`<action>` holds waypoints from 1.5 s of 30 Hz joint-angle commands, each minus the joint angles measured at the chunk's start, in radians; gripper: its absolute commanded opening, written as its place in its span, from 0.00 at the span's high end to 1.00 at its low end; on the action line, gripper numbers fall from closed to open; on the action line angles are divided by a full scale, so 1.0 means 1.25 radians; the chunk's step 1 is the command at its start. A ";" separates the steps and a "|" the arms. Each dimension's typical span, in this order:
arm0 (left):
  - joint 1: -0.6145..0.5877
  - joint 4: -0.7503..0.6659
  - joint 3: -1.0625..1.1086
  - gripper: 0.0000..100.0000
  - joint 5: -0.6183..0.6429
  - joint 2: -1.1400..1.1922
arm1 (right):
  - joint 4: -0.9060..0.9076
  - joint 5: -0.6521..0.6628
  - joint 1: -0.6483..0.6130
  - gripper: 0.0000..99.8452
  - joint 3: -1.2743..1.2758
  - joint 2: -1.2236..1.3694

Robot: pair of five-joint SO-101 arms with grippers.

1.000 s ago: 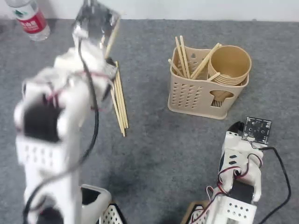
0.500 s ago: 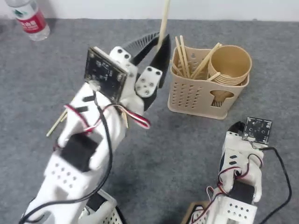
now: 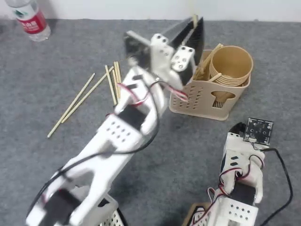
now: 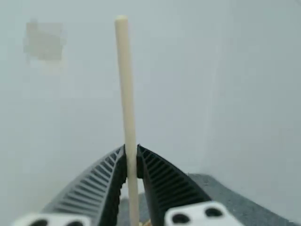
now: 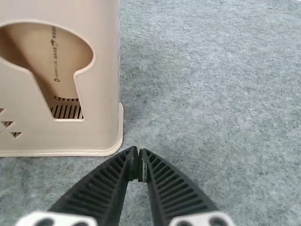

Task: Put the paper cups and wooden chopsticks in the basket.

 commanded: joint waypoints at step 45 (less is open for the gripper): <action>-0.599 0.938 0.020 0.86 -0.345 -0.157 | -0.010 0.034 -0.012 0.99 0.006 -0.008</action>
